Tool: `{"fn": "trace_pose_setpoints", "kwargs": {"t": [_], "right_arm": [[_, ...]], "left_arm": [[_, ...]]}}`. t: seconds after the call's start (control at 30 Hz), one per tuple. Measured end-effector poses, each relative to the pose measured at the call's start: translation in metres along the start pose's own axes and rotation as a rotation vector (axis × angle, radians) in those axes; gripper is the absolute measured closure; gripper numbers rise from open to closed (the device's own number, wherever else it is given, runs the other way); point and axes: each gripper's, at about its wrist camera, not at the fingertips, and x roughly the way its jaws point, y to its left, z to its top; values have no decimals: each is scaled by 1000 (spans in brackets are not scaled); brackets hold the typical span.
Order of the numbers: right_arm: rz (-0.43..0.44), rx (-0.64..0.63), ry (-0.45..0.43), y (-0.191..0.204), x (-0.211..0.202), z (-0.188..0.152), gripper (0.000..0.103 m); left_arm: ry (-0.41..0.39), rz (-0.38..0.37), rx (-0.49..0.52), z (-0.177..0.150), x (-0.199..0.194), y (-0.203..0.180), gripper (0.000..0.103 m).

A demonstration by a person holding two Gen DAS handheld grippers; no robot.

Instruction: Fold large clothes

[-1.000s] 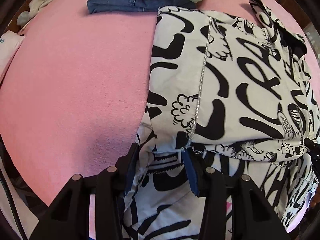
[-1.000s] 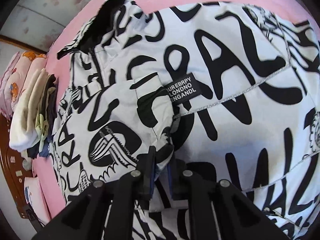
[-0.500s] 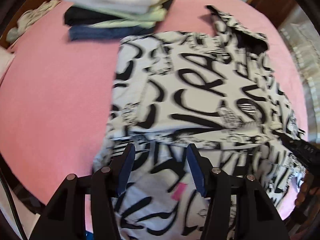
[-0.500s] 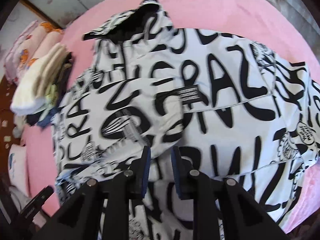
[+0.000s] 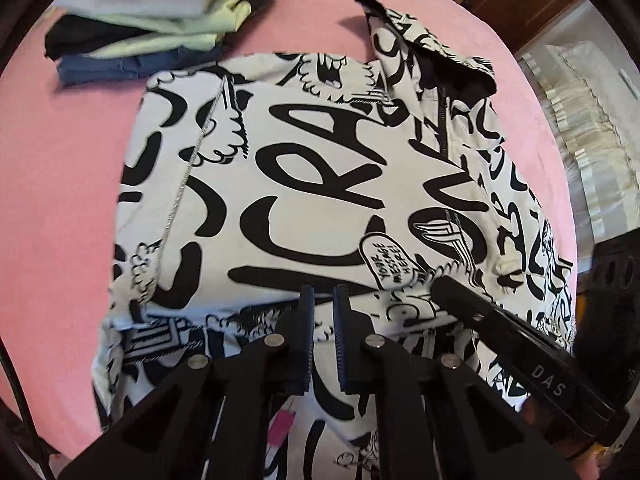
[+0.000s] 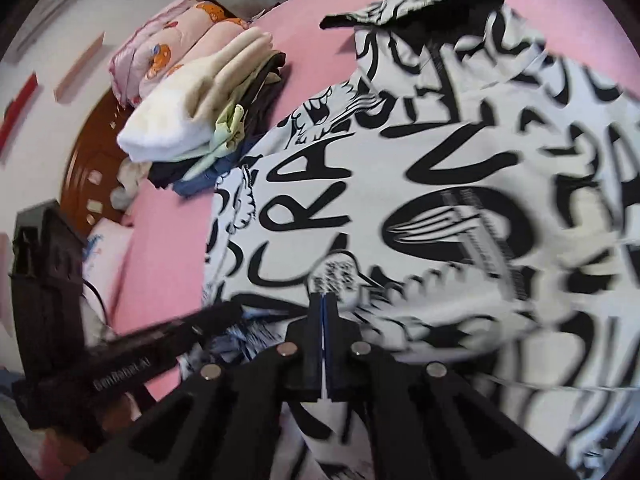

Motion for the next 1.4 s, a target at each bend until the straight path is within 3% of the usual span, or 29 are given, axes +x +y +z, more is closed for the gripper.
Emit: {"fn": "trace_pose_setpoints", "kwargs": {"t": [0.17, 0.3, 0.4, 0.67, 0.77, 0.87, 1.0, 1.13, 1.3, 1.4], "right_arm": [[59, 43, 44, -4, 34, 9, 103], [3, 40, 123, -6, 65, 2, 103], [-35, 44, 135, -16, 71, -8, 103], [-215, 122, 3, -65, 29, -5, 103], [-255, 127, -18, -76, 14, -4, 103], [-354, 115, -28, -85, 1, -6, 103], [-424, 182, -46, -103, -13, -16, 103], [-429, 214, -38, -109, -17, -16, 103], [-488, 170, -51, -88, -19, -10, 103], [-426, 164, -86, -72, -29, -10, 103]], "left_arm": [[39, 4, -29, 8, 32, 11, 96], [76, 8, -55, 6, 54, 17, 96], [100, 16, -57, 0, 68, 20, 96], [75, 61, -105, -1, 54, 50, 98], [72, 85, -114, -4, 42, 65, 98], [72, 106, -117, -9, 32, 78, 98], [82, 88, -134, -15, 23, 96, 99], [73, 95, -131, -19, 19, 97, 99], [78, 117, -77, -15, 10, 85, 99], [75, 68, -49, -7, -3, 80, 99]]}}
